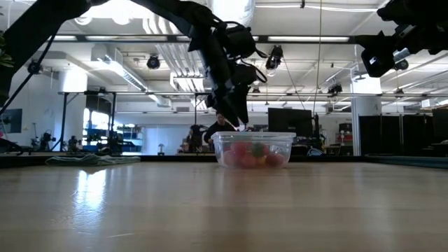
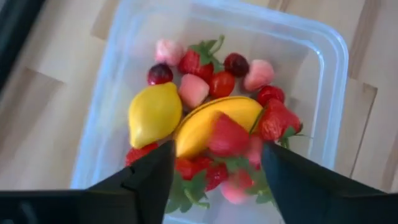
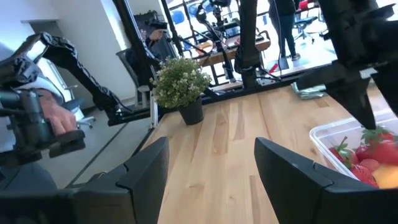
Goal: Pick and placing Produce into tupperware
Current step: Return to Home Position
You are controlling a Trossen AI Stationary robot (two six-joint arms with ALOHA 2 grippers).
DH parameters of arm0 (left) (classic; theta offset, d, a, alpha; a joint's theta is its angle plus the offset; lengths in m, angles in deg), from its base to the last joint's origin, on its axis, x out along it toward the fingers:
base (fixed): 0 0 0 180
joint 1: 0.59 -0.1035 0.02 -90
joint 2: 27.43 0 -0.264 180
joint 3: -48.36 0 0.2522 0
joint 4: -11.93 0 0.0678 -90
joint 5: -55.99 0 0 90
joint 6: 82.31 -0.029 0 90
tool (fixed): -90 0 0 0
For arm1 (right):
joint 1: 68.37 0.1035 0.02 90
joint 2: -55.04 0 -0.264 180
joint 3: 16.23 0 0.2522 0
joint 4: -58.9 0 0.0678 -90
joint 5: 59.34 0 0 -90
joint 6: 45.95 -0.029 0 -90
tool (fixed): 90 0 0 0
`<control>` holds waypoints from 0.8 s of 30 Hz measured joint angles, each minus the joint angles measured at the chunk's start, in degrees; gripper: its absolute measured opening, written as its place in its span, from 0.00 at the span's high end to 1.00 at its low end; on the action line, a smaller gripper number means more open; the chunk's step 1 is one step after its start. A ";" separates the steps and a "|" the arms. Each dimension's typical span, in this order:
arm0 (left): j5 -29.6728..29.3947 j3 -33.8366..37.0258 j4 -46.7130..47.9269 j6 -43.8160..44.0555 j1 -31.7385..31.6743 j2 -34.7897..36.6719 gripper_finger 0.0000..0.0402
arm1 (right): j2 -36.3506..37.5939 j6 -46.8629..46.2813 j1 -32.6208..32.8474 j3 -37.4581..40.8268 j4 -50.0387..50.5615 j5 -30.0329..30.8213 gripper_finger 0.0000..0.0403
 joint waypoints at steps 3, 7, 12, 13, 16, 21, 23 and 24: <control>-1.28 -0.67 1.00 0.02 0.00 1.34 0.36 | 0.00 0.01 0.00 0.00 0.02 0.02 0.43; -2.50 -1.26 2.39 -0.18 -0.07 4.14 0.26 | -0.02 0.00 0.00 0.00 0.00 0.00 0.43; -3.81 -0.74 4.44 -1.64 -0.08 12.55 0.22 | -0.02 0.00 0.00 0.00 0.02 0.01 0.43; -4.44 -0.47 4.44 -1.16 0.00 14.72 0.22 | -0.04 0.00 0.00 0.00 0.00 0.01 0.43; -5.39 1.11 5.96 3.16 0.07 21.09 0.22 | -0.07 0.00 0.00 0.00 0.02 0.02 0.43; -5.01 9.04 5.73 8.01 1.28 34.18 0.22 | -0.07 0.00 -0.02 0.00 0.01 0.02 0.43; -4.53 15.19 2.96 10.39 2.32 39.61 0.22 | -0.07 0.00 -0.02 0.02 0.01 0.00 0.43; -4.03 18.96 1.37 11.37 2.87 42.54 0.22 | -0.07 0.00 -0.01 0.00 0.00 0.00 0.43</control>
